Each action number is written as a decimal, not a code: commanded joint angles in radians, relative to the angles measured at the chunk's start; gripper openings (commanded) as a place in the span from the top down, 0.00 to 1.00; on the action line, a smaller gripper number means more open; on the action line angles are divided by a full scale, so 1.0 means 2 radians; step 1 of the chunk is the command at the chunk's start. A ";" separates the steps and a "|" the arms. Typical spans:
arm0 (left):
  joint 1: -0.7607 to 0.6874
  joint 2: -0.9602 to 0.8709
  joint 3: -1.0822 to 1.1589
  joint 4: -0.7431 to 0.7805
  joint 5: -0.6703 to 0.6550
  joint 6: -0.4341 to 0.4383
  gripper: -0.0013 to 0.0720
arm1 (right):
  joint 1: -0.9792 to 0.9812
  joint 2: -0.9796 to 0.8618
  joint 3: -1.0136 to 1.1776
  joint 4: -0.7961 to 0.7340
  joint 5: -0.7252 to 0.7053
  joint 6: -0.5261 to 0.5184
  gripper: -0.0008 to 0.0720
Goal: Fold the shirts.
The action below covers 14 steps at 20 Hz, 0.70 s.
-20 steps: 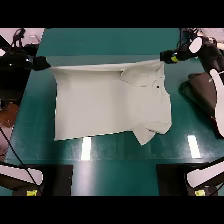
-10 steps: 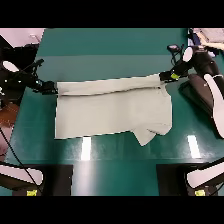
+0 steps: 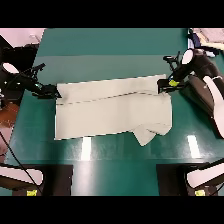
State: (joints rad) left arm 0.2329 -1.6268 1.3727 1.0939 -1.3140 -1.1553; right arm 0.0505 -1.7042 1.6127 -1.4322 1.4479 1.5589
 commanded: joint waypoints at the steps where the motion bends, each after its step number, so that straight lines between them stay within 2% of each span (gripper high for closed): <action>1: 0.000 0.029 0.001 0.068 -0.027 -0.031 0.10 | -0.027 0.025 -0.003 0.076 0.051 -0.017 0.37; 4: 0.000 0.085 -0.050 0.068 -0.028 -0.038 0.10 | -0.048 0.091 -0.055 0.119 0.031 -0.033 0.37; 8: 0.000 0.160 -0.210 0.048 -0.025 -0.043 0.10 | -0.051 0.167 -0.144 0.118 -0.028 -0.046 0.37; 11: 0.000 0.210 -0.309 0.037 -0.018 -0.050 0.10 | -0.051 0.200 -0.190 0.129 -0.052 -0.050 0.37; 14: 0.000 0.237 -0.348 0.037 -0.010 -0.061 0.10 | -0.051 0.216 -0.207 0.132 -0.051 -0.057 0.37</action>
State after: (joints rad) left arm 0.2329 -1.2167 0.7834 1.1770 -1.3510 -1.2537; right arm -0.0502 -1.3148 1.2503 -1.1858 1.3716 1.4586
